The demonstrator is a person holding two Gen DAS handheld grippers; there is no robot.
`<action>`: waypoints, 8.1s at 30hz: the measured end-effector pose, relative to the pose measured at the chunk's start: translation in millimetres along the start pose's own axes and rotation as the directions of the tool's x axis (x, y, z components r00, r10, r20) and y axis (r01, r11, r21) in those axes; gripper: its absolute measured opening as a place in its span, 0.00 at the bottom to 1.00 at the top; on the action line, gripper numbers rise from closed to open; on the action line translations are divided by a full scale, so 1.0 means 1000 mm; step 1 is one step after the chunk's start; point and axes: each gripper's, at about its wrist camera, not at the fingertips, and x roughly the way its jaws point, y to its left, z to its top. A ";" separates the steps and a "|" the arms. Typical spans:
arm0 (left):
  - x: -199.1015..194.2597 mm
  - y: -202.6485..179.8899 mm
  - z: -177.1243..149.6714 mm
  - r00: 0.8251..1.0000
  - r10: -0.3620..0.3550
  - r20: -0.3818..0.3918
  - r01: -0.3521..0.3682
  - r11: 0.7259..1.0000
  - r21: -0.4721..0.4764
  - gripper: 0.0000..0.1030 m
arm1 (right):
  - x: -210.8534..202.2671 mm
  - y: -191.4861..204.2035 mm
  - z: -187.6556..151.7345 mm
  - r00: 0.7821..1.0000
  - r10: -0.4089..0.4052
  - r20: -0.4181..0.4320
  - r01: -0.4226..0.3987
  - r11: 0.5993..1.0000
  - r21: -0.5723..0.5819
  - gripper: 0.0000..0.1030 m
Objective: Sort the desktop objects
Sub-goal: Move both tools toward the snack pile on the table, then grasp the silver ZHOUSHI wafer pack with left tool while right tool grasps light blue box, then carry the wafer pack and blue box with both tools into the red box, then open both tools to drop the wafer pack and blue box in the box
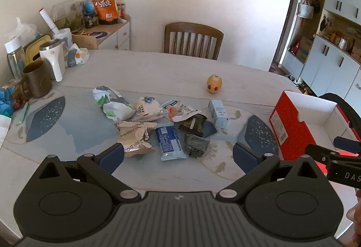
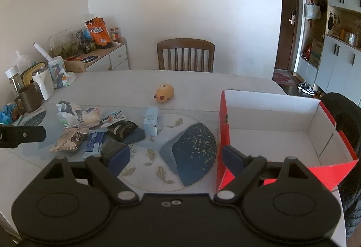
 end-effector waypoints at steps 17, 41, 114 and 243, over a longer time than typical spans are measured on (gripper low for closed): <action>0.082 0.060 0.016 0.996 -0.048 -0.074 0.051 0.998 0.047 1.00 | 0.073 0.043 0.031 1.000 -0.029 -0.013 0.029 1.000 -0.006 0.85; 0.176 0.097 0.013 0.980 0.006 -0.197 -0.001 1.000 0.024 0.97 | 0.217 0.053 0.047 0.980 -0.127 -0.154 0.120 0.991 -0.052 0.84; 0.120 0.077 0.035 0.973 -0.100 -0.208 0.087 0.994 -0.071 0.45 | 0.117 0.033 0.073 0.968 0.086 -0.236 -0.075 0.996 0.057 0.27; 0.230 -0.336 0.061 0.849 -0.267 -0.456 0.482 0.744 0.463 0.81 | 0.108 -0.264 0.047 0.899 0.078 -0.430 -0.072 0.997 0.031 0.64</action>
